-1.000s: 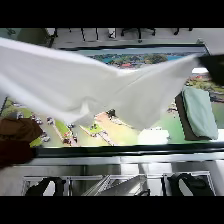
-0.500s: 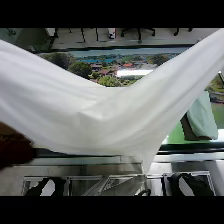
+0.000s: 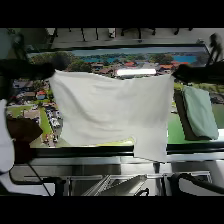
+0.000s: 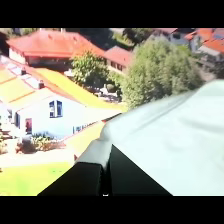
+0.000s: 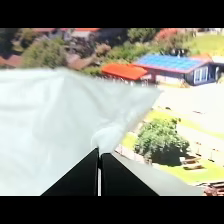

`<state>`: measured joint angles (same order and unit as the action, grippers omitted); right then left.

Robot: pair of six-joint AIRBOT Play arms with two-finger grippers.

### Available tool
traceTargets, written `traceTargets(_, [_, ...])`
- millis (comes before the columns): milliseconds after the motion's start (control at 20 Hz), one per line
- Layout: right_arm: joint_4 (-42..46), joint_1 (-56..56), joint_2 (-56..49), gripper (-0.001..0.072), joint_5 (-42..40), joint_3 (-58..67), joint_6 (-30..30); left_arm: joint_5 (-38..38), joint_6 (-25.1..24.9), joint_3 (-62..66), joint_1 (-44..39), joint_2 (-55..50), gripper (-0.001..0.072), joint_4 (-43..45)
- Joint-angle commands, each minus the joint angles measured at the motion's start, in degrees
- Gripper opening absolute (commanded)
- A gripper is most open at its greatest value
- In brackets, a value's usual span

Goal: Fold the shirts.

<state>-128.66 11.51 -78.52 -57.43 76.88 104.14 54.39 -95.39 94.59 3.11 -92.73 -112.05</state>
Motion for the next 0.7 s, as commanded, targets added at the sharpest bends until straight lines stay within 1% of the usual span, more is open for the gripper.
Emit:
traceTargets(0, [-1.81, -0.17, -11.04, 0.0017, 4.63, -3.13, -0.02, -7.32, 0.31, -0.46, -0.76, -12.83, 0.0017, -6.56])
traceTargets(50, [-2.43, -0.17, -12.96, 0.0017, 5.60, -3.08, 0.00, -7.13, 0.28, 0.83, -0.59, -14.99, 0.0017, -8.24])
traceTargets(150, [-2.51, -0.02, -14.25, 0.0018, 6.99, -3.06, 0.00, -2.01, 0.31, 5.88, 0.04, -18.38, 0.0018, -8.59])
traceTargets(200, [-2.54, 0.33, -14.10, 0.0071, 7.08, -2.93, 0.00, 2.16, 0.28, 8.85, 0.48, -19.30, 0.0209, -8.59])
traceTargets(250, [-2.36, 1.09, -13.75, 0.0290, 6.21, -2.36, 0.02, 6.32, 0.31, 11.72, 1.27, -19.71, 0.0642, -8.63])
traceTargets(300, [-1.49, 2.29, -13.16, 0.0450, 4.57, -1.55, 0.02, 11.02, 0.52, 14.73, 2.23, -19.78, 0.0694, -8.61])
traceTargets(450, [2.99, 8.48, -10.88, 0.0457, -4.87, 0.66, 0.02, 27.65, 0.72, 23.47, 7.32, -19.65, 0.0692, -8.57])
traceTargets(500, [4.57, 10.95, -10.25, 0.0457, -8.44, 0.66, 0.04, 33.51, 1.29, 24.30, 9.33, -19.06, 0.0691, -8.57])
traceTargets(550, [6.32, 13.62, -10.03, 0.0457, -12.50, 0.52, 0.90, 37.53, 1.40, 22.40, 11.34, -17.62, 0.0691, -8.50])
traceTargets(650, [7.50, 17.68, -10.05, 0.0456, -18.78, -1.25, 2.51, 41.44, 1.25, 12.15, 14.84, -12.59, 0.0691, -7.43])
